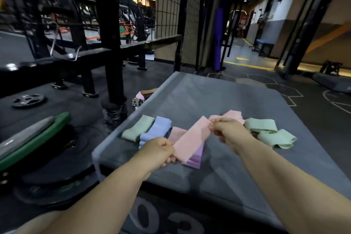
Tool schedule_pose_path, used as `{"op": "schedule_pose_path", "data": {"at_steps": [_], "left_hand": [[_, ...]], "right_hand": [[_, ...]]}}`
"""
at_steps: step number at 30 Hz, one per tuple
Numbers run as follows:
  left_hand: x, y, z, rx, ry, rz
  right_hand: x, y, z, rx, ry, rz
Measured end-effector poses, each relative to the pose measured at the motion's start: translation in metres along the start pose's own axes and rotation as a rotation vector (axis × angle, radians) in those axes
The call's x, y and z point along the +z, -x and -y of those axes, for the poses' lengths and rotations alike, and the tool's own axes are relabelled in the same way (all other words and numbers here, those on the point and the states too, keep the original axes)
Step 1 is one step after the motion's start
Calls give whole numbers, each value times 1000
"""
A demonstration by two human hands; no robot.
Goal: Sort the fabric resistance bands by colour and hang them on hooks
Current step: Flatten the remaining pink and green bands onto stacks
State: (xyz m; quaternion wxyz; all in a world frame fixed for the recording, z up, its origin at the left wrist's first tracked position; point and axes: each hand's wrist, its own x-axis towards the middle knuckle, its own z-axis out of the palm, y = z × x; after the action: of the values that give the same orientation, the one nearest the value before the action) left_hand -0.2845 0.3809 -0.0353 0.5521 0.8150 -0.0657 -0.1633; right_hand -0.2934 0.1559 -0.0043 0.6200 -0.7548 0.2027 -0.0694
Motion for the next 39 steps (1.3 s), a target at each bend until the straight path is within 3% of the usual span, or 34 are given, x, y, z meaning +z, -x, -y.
{"op": "schedule_pose_path", "data": {"at_steps": [8,20,31,39], "left_hand": [[-20,-13,16,48,-347,-214],[-15,-21,18,122,-537,-207],[-7,-24,27,210,-727,-251],[-13,-23,25,334,-691,-334]], "right_hand": [[63,-36,21,-110,383,-51],[88,-56,4,-128,870,-68],[92,-64,-13,-174,1134,-101],[85,-64,-22,-308,1076,-83]]}}
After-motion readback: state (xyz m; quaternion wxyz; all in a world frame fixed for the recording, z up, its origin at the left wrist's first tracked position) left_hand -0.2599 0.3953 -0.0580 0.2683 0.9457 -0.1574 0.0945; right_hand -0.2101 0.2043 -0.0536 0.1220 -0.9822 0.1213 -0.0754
